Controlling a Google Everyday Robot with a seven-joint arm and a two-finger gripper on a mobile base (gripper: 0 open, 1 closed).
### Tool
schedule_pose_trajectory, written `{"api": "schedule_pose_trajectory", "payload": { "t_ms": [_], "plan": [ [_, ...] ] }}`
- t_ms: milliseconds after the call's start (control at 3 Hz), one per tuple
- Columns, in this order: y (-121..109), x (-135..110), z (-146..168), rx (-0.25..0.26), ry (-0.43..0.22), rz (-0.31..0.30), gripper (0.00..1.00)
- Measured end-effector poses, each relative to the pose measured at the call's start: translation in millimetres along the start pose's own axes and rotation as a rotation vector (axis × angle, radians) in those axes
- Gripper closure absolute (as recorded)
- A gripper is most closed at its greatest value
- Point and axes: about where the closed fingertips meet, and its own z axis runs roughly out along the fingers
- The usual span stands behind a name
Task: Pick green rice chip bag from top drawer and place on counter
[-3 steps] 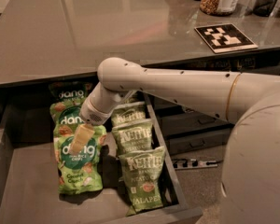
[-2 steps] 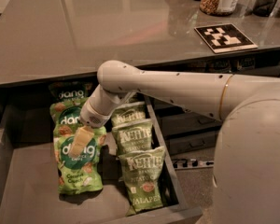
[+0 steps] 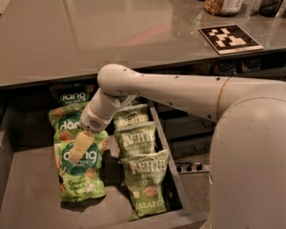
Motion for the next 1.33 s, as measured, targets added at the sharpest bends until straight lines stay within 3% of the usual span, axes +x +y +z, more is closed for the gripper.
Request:
{"api": "schedule_pose_trajectory", "payload": {
  "t_ms": [667, 1333],
  "plan": [
    [3.9, -6.0, -8.7, 0.041, -0.002, -0.003, 0.38],
    [4.0, -6.4, -8.9, 0.043, -0.002, -0.004, 0.87]
  ]
}}
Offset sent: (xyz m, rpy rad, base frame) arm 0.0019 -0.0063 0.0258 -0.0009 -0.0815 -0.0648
